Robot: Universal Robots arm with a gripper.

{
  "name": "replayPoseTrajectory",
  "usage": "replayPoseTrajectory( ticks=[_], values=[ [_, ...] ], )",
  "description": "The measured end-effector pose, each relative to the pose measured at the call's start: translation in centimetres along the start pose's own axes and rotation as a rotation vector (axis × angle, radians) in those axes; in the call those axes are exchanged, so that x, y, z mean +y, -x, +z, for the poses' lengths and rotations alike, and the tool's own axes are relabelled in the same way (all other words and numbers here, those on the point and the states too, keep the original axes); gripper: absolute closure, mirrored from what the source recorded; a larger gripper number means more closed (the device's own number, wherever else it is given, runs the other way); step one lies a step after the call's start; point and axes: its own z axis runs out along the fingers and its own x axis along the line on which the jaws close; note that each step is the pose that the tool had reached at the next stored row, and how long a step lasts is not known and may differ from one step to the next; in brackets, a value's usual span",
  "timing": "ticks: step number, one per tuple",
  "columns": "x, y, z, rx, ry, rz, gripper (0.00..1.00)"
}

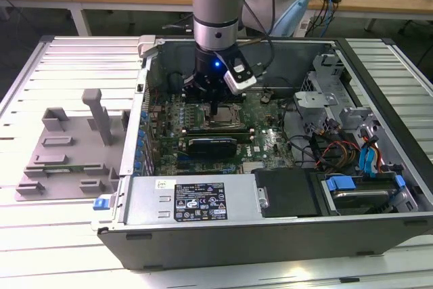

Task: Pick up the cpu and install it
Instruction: 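Close the cpu cover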

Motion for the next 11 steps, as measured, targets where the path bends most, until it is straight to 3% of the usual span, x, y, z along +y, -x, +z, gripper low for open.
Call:
replayPoseTrajectory(
  ticks=[4, 11],
  values=[
    [0.00, -0.27, 0.09, -0.0030, -0.0002, 0.000, 0.89],
    [0.05, -1.27, 0.64, -0.0258, -0.0010, 0.000, 0.89]
  ],
)
